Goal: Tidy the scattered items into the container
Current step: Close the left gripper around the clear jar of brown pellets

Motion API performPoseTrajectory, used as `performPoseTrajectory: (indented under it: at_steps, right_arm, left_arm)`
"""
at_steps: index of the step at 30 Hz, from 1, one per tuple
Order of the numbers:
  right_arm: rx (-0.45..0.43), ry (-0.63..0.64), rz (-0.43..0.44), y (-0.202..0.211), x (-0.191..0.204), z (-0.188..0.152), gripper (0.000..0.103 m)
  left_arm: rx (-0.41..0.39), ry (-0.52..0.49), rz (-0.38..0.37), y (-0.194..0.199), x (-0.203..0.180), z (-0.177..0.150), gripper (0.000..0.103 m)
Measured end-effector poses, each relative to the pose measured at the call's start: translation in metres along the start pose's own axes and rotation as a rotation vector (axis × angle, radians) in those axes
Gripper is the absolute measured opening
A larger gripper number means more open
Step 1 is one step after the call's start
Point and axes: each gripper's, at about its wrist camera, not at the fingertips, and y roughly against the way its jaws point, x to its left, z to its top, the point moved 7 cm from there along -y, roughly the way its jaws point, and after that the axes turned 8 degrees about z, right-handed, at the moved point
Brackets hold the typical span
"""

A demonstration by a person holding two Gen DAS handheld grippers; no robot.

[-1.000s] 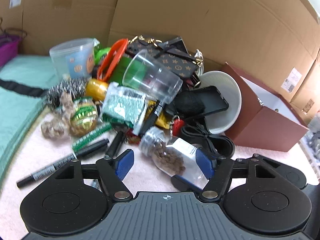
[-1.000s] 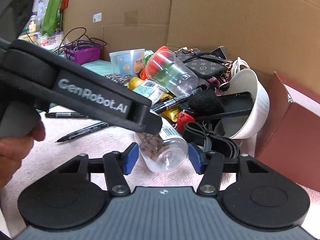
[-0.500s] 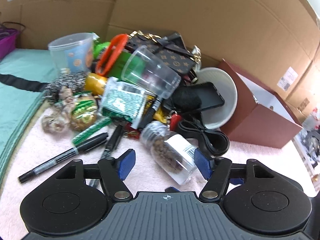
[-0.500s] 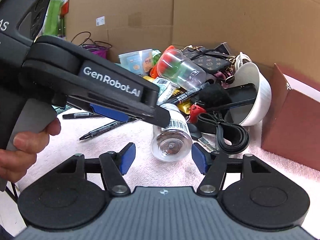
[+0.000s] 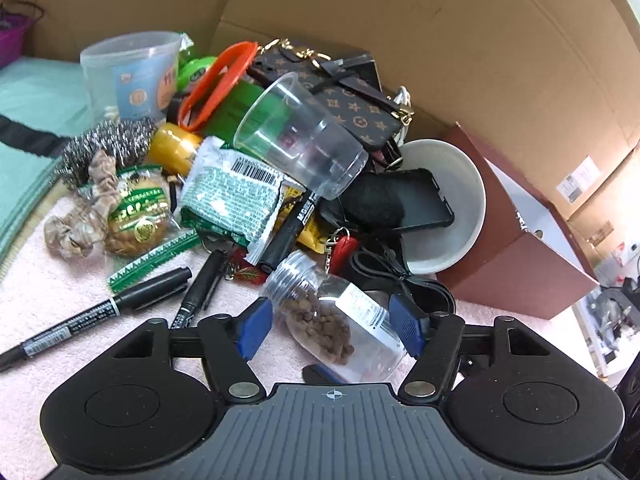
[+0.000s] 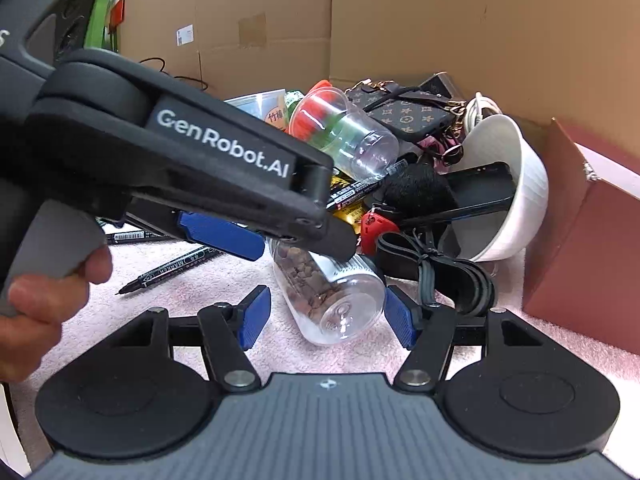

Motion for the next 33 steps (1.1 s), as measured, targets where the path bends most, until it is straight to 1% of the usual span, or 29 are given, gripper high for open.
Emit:
performPoseTrajectory:
  at_steps: [1,2,6,8,9,10,11,12,15,16,17,18,19,20,21,23,26,28,33]
  right_arm:
    - [0.004,-0.001,0.007,0.000,0.001,-0.001,0.063]
    - [0.008,-0.003,0.018,0.001,0.002,-0.001,0.059]
    - [0.008,-0.012,0.049,0.004,0.004,-0.003,0.059]
    - [0.008,-0.012,0.047,0.002,0.005,-0.001,0.059]
    - [0.010,-0.010,0.042,0.000,0.004,-0.001,0.060]
    - [0.014,-0.012,0.037,-0.002,0.004,0.000,0.061]
    - [0.019,-0.017,0.033,-0.003,0.003,0.000,0.061]
    - [0.024,-0.024,0.031,-0.005,0.001,0.000,0.061]
    - [0.037,-0.052,0.037,-0.005,-0.005,-0.001,0.056]
    - [0.035,-0.054,0.038,-0.004,-0.006,-0.001,0.056]
    - [0.033,-0.052,0.037,-0.004,-0.006,-0.001,0.056]
    - [0.032,-0.050,0.034,-0.004,-0.006,0.000,0.056]
    - [0.032,-0.048,0.032,-0.004,-0.006,0.001,0.056]
    - [0.035,-0.049,0.032,-0.005,-0.006,0.001,0.057]
    - [0.041,-0.049,0.032,-0.006,-0.006,0.001,0.057]
    - [0.046,-0.051,0.030,-0.007,-0.007,-0.001,0.054]
    - [0.047,-0.062,0.039,-0.005,-0.007,-0.003,0.054]
    - [0.048,-0.063,0.037,-0.004,-0.006,-0.004,0.054]
    - [0.040,-0.088,0.037,0.001,-0.006,-0.005,0.055]
  left_arm:
    - [0.005,-0.005,-0.007,0.000,-0.001,0.000,0.058]
    - [0.005,-0.012,-0.007,0.002,-0.001,-0.001,0.057]
    - [-0.008,-0.033,-0.004,0.005,-0.003,-0.002,0.057]
    - [-0.006,-0.028,0.002,0.000,-0.004,0.000,0.066]
    - [-0.002,-0.030,0.006,-0.003,-0.004,0.000,0.067]
    - [0.000,-0.035,0.003,-0.005,-0.005,0.001,0.066]
    - [0.006,-0.039,-0.012,-0.006,-0.007,0.001,0.061]
    - [0.014,-0.042,-0.025,-0.007,-0.008,0.001,0.061]
    - [0.011,-0.061,-0.017,-0.006,-0.012,0.000,0.061]
    - [0.010,-0.061,-0.015,-0.006,-0.012,0.000,0.061]
    - [0.012,-0.056,-0.011,-0.008,-0.012,0.000,0.065]
    - [0.016,-0.051,-0.008,-0.010,-0.012,0.000,0.066]
    - [0.019,-0.052,-0.010,-0.011,-0.013,-0.001,0.065]
    - [0.021,-0.059,-0.018,-0.012,-0.014,-0.001,0.062]
    - [0.022,-0.067,-0.023,-0.013,-0.016,-0.002,0.062]
    - [0.022,-0.078,-0.017,-0.012,-0.018,-0.004,0.062]
    - [0.021,-0.091,-0.008,-0.010,-0.020,-0.006,0.063]
    - [0.023,-0.082,-0.005,-0.010,-0.020,-0.007,0.064]
    - [0.024,-0.066,0.000,-0.009,-0.021,-0.010,0.064]
